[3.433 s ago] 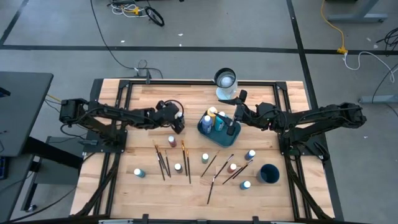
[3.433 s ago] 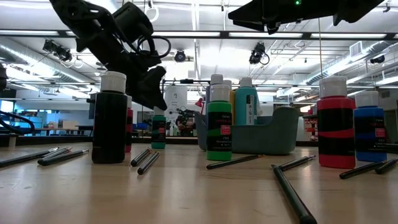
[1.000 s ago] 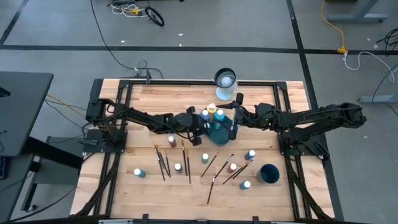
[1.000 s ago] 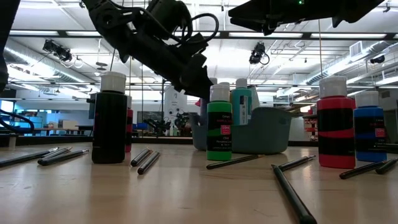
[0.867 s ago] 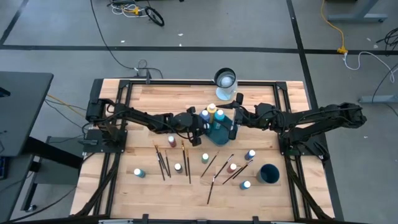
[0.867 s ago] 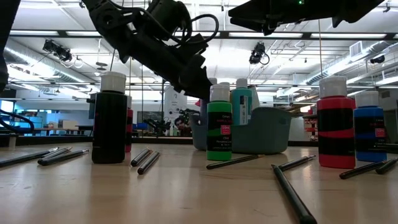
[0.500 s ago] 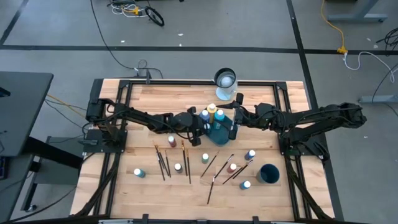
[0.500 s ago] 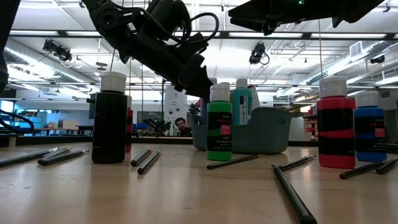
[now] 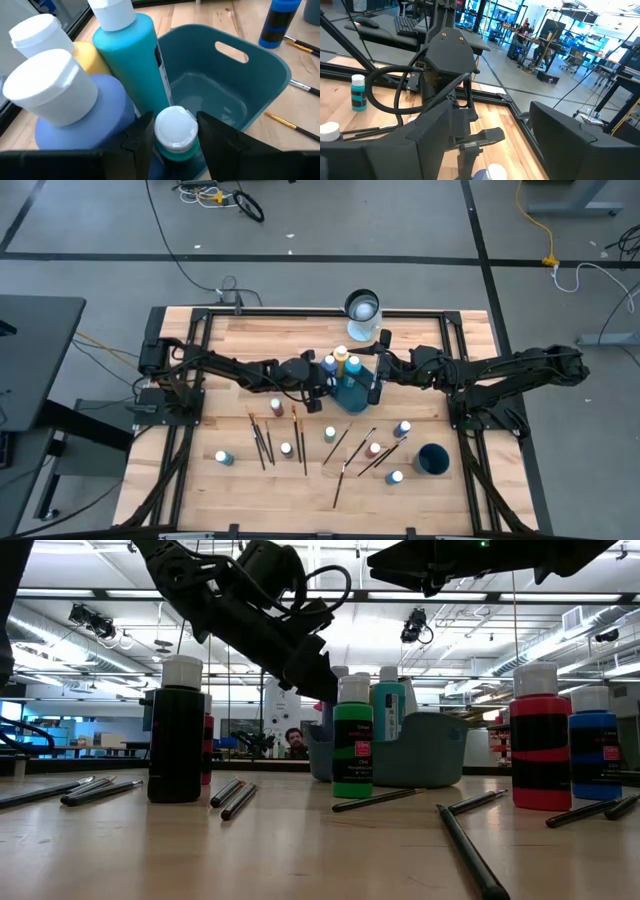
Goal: Pick & Place Paint Supplies
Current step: Put the small light blue paint bottle into the green bin, then put the green paint bottle into the green bin
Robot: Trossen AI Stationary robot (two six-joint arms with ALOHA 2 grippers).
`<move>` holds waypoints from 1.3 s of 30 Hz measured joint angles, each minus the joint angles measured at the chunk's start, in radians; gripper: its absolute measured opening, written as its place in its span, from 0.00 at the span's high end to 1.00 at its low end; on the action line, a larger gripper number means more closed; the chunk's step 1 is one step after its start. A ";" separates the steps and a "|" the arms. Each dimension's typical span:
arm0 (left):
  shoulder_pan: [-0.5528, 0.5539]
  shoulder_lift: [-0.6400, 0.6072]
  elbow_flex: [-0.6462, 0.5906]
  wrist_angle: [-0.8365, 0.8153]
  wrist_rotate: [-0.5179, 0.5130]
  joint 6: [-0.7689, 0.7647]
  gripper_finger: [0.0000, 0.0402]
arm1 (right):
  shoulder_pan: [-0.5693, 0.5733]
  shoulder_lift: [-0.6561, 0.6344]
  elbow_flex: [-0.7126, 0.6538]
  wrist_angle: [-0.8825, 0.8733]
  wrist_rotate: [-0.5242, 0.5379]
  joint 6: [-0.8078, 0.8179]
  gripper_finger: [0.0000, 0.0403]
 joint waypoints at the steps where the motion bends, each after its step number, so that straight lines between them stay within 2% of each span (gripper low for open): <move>1: 0.003 0.000 0.000 0.000 0.007 -0.001 0.62 | 0.000 0.000 0.000 0.000 0.000 0.000 0.33; 6: 0.012 0.000 0.000 -0.001 0.040 -0.002 0.61 | 0.000 0.000 0.000 0.000 0.000 0.000 0.33; 15: 0.012 0.000 0.000 0.001 0.039 -0.003 0.49 | 0.000 0.000 0.000 0.000 0.000 0.000 0.33; 25: -0.022 -0.047 0.000 0.029 0.036 -0.004 0.51 | 0.000 0.000 0.001 -0.044 -0.020 0.000 0.33; 28: -0.042 -0.112 0.000 0.024 0.036 0.002 0.53 | 0.000 0.000 0.001 -0.078 -0.107 0.000 0.33; 35: -0.065 -0.353 0.001 -0.105 0.027 0.048 0.55 | 0.001 0.000 0.001 -0.123 -0.475 0.028 0.33; 39: -0.065 -0.512 0.001 -0.195 -0.058 0.026 0.57 | 0.004 0.035 0.001 -0.114 -0.548 0.050 0.33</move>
